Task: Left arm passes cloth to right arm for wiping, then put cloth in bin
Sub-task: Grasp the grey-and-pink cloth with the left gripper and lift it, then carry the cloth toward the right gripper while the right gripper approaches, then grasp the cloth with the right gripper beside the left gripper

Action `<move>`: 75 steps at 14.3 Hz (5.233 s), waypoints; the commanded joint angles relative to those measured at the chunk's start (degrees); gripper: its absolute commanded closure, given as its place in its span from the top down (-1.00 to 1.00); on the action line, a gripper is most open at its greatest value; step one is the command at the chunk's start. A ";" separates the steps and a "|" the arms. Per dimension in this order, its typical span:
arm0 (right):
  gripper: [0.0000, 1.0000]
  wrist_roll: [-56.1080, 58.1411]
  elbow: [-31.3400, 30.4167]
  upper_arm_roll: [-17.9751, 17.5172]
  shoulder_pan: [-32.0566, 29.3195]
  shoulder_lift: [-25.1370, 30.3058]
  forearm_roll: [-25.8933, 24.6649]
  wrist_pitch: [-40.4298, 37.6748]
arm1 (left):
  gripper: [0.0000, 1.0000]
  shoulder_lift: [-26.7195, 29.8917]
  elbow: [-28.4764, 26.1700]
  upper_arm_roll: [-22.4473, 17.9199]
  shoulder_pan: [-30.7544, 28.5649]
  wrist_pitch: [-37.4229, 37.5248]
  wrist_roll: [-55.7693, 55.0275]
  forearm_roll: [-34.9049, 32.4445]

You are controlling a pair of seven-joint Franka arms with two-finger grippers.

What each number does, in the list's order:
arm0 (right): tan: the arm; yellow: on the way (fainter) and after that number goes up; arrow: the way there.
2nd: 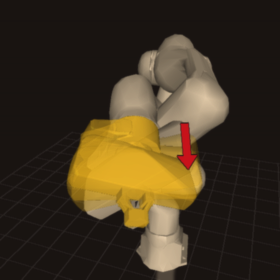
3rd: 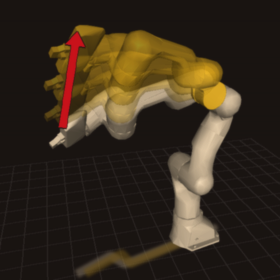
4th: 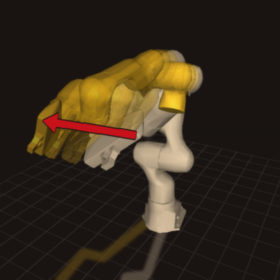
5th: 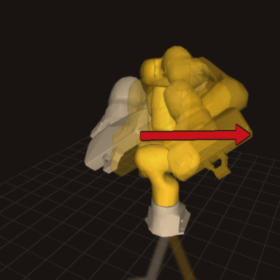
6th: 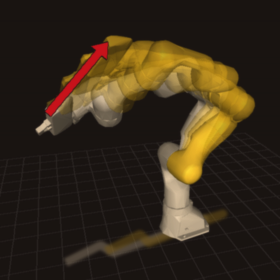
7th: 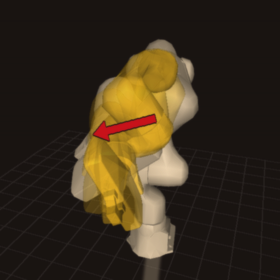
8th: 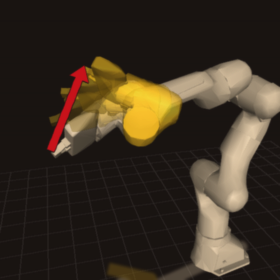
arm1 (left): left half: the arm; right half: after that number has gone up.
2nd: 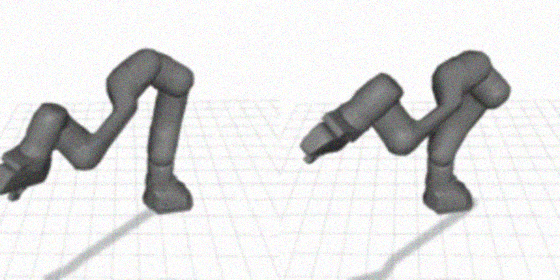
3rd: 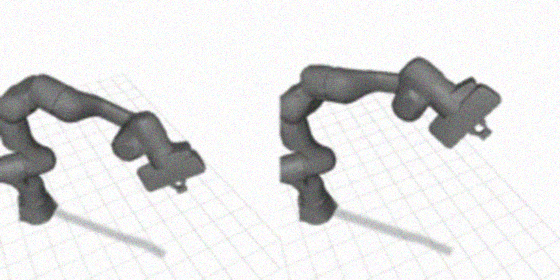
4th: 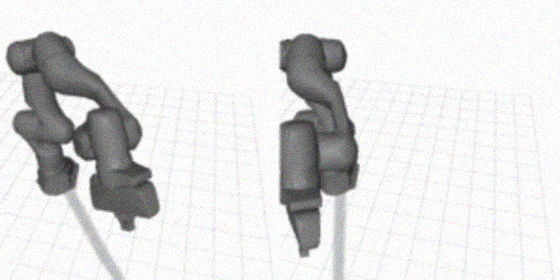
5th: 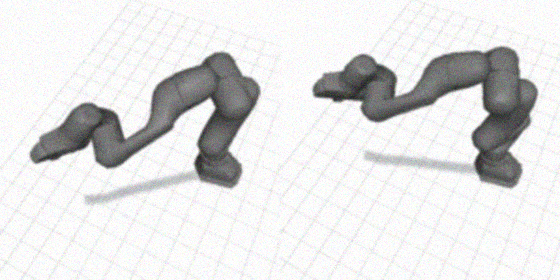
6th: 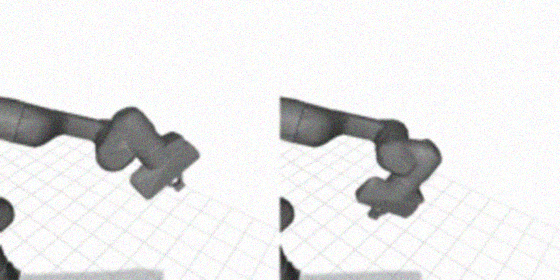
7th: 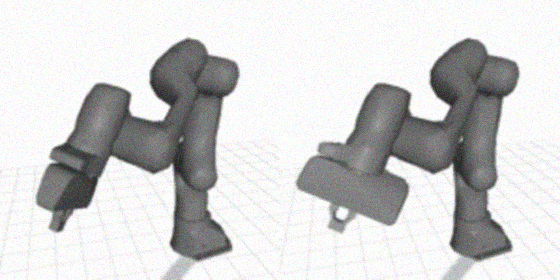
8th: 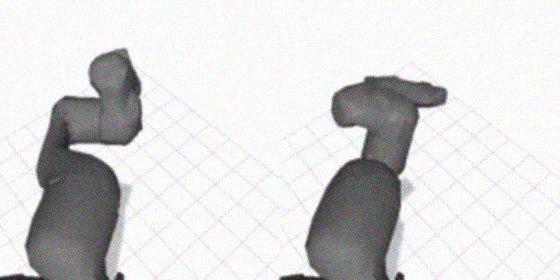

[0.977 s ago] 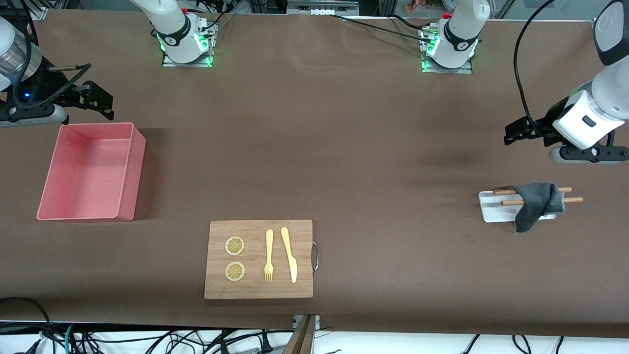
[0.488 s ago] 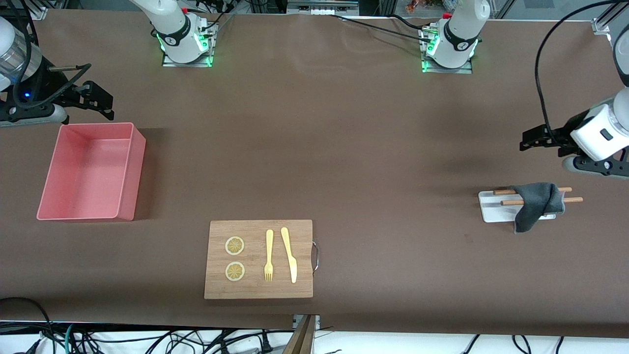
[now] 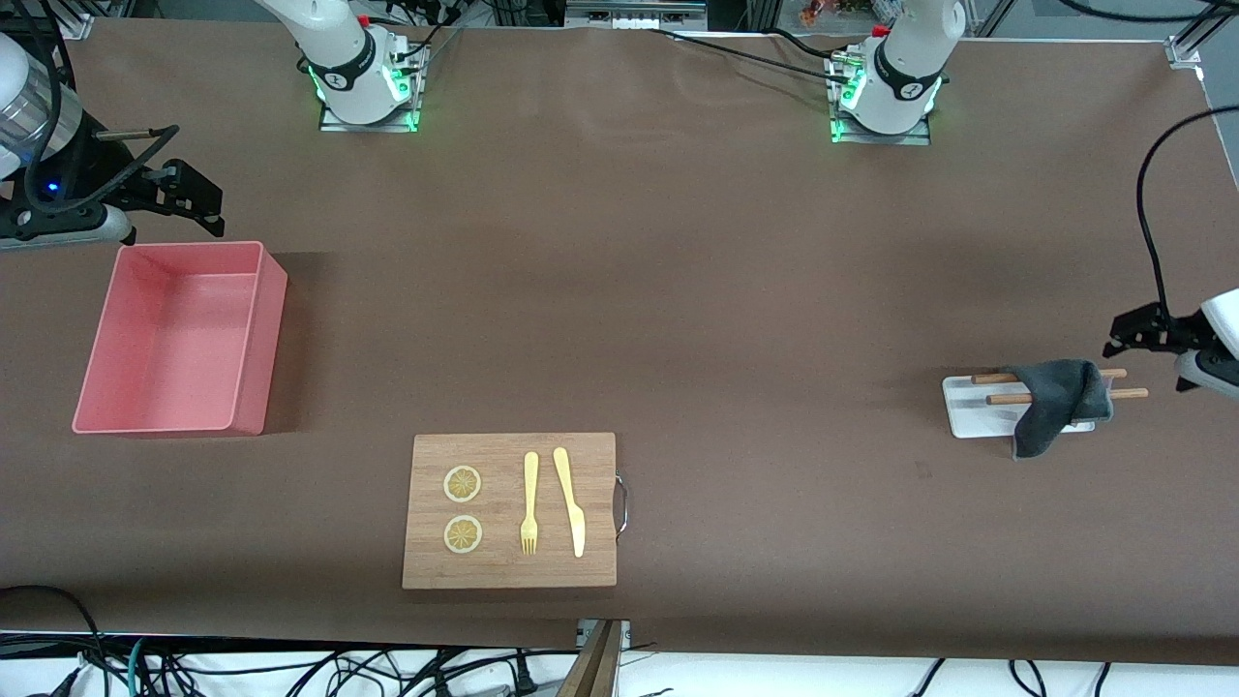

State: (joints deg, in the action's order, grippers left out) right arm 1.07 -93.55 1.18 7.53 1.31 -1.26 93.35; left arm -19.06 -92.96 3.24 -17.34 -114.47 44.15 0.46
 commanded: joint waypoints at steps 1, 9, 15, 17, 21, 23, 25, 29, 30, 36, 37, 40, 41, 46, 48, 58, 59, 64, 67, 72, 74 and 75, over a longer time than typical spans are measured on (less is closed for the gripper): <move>1.00 -0.36 1.17 -0.04 -0.24 -0.43 1.08 -0.28 | 1.00 -5.53 2.17 0.72 -0.67 -3.64 5.94 -1.51; 1.00 -0.19 1.17 -0.12 -0.15 -0.34 1.08 -0.28 | 0.72 -11.17 0.77 0.89 -2.16 -9.81 12.72 -1.08; 1.00 0.16 1.17 -0.21 0.11 -0.95 1.17 -0.28 | -1.00 -11.26 1.82 0.81 -2.52 -3.57 11.93 -0.99; 1.00 -0.10 1.17 -0.30 0.20 -1.13 1.17 -0.28 | -1.00 -11.26 1.82 0.98 -2.08 -2.16 11.75 -0.90; 1.00 -0.10 1.17 -0.30 0.20 -1.13 1.17 -0.28 | -1.00 -10.74 3.57 1.16 -1.99 -0.67 11.67 -0.90; 1.00 -0.19 1.17 -0.30 0.20 -1.13 1.17 -0.28 | -1.00 -10.73 9.17 1.51 -0.86 6.41 10.79 -0.90; 1.00 -0.19 1.17 -0.30 0.20 -1.13 1.17 -0.28 | -1.00 -10.73 14.45 1.60 0.90 14.33 7.38 -0.73; 1.00 -0.10 1.17 -0.30 0.12 -1.13 1.17 -0.28 | -1.00 -9.77 18.08 1.86 3.81 24.64 0.08 8.47; 1.00 0.16 1.17 -0.30 0.20 -1.57 1.34 -0.28 | -1.00 -9.33 18.08 3.08 4.24 25.26 -1.15 11.90; 1.00 0.16 1.52 -0.47 0.73 -8.34 6.42 3.24 | -1.00 -7.31 22.03 17.04 5.65 26.23 -19.15 14.39; 1.00 0.69 1.70 -0.56 1.08 -11.47 8.01 3.50 | -1.00 -7.31 22.21 20.20 5.74 26.23 -21.27 14.65; 1.00 0.61 4.95 -1.70 4.76 -18.27 9.78 1.49 | -1.00 -7.83 22.21 26.63 6.44 25.53 -24.80 19.64; 1.00 1.04 5.04 -1.88 6.43 -18.27 9.61 1.92 | -1.00 -8.44 22.21 27.17 7.66 24.05 -24.90 22.97; 1.00 0.25 5.83 -2.14 16.88 -20.98 12.58 9.90 | -1.00 -10.47 21.86 27.26 11.45 14.82 -24.02 34.59; 1.00 0.95 5.83 -2.23 21.02 -22.65 15.22 15.17 | -1.00 -12.13 21.68 27.26 13.82 11.31 -23.76 38.45; 1.00 1.92 5.66 -4.87 29.73 -27.76 16.81 35.13 | -1.00 -11.79 21.33 27.26 18.31 4.70 -18.14 39.27; 1.00 1.84 5.66 -4.96 29.82 -28.28 16.90 36.62 | -1.00 -11.53 21.33 27.17 18.22 4.79 -17.52 39.00; 1.00 1.22 5.83 -4.96 30.87 -32.59 16.90 44.09 | -1.00 -11.09 21.42 27.44 18.05 4.96 -9.19 32.85; 1.00 1.22 5.83 -4.96 30.96 -33.91 16.90 46.65 | -1.00 -9.68 21.24 27.61 17.96 5.40 -6.62 30.65; 1.00 0.96 6.18 -4.96 31.31 -34.35 16.99 47.71 | -1.00 -8.19 21.24 28.67 17.69 5.49 -6.62 28.39; 1.00 0.87 6.36 -5.05 31.32 -34.79 17.16 48.24 | -1.00 -6.87 21.16 28.75 18.05 5.66 -6.79 26.79; 1.00 0.87 6.36 -5.05 31.40 -34.79 17.16 48.50 | -1.00 -6.52 21.16 29.36 17.96 6.45 -7.05 27.13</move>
State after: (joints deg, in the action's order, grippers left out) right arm 1.63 -88.85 -3.94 38.45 -32.36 14.58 141.15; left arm -27.54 -71.39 31.59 1.08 -109.31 36.49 28.79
